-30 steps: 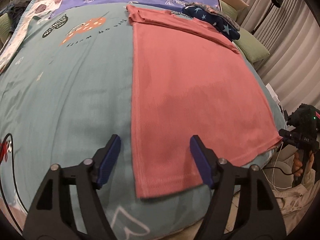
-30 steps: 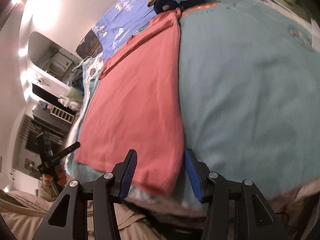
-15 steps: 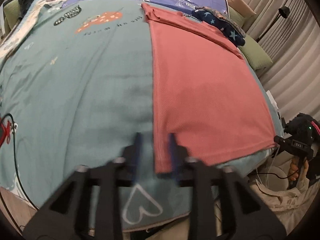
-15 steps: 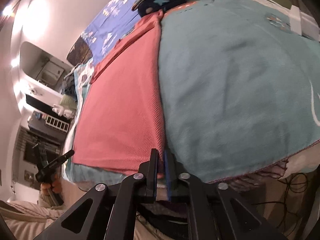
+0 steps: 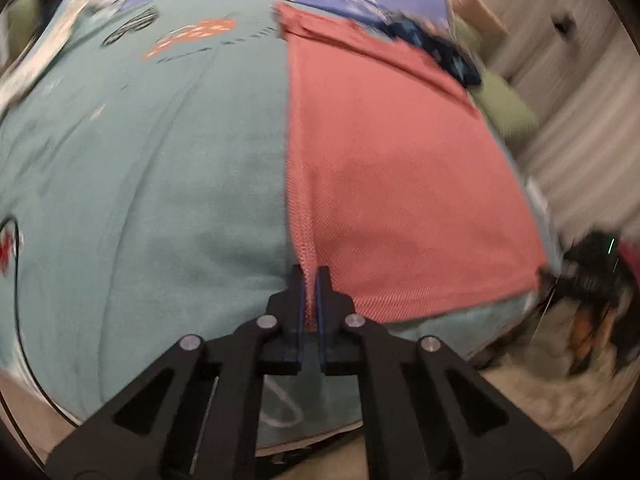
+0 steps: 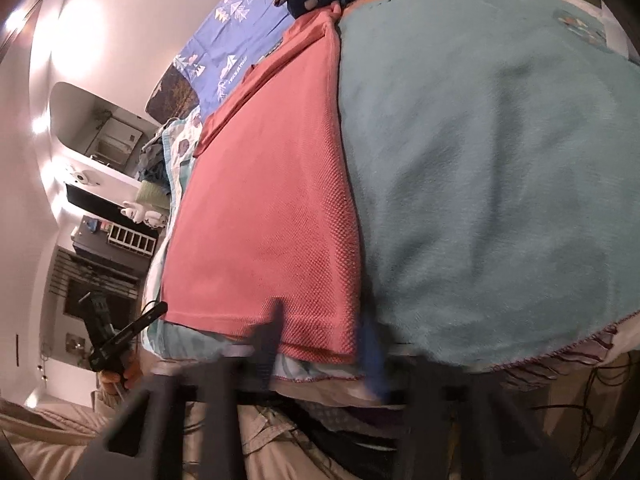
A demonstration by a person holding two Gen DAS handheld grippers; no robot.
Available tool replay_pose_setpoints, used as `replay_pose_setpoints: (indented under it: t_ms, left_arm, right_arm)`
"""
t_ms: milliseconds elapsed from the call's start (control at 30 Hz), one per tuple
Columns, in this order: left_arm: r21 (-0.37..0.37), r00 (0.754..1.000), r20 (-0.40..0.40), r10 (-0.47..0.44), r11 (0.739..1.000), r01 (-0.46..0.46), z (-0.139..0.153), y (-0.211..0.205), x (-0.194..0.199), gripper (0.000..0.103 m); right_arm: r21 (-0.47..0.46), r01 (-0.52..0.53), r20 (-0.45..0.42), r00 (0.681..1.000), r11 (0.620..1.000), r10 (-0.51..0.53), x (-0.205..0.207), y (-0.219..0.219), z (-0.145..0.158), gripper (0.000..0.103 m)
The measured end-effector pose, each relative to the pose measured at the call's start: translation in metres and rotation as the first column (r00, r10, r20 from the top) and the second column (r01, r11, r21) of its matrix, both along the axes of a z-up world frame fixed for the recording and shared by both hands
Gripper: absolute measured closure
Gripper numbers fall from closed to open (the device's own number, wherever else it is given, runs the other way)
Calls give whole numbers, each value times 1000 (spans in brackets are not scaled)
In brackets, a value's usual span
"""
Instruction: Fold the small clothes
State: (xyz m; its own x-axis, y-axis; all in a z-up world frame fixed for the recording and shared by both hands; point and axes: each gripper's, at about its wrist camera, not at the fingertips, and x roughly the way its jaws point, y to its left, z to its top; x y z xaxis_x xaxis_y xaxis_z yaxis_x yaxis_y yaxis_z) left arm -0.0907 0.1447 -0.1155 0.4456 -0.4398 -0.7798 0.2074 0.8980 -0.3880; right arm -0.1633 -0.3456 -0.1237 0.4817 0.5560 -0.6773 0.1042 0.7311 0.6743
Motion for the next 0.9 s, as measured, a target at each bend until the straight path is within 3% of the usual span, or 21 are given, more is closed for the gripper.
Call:
replay_pose_setpoints:
  t_ms: [133,200,600,900]
  left_arm:
    - [-95,998,66,10,995,-3,27,11,-8,97]
    - [-117,996,94,4,993,7,40,14,-10,97]
    - [-153,972,233,24,988,12,96,6,49,97]
    - [-179,951,304,56,984,0,127,-2,103,97]
  right_arm:
    - [100,-21,117,993,995,9,-10,-6,20,99]
    - [87,-32,167,986,996,18,-11,-6,35,99]
    - [136,22,289,955,991,-60,29,-25,80,99]
    - [88,44,411,909,995,-77,91,-30,130,99]
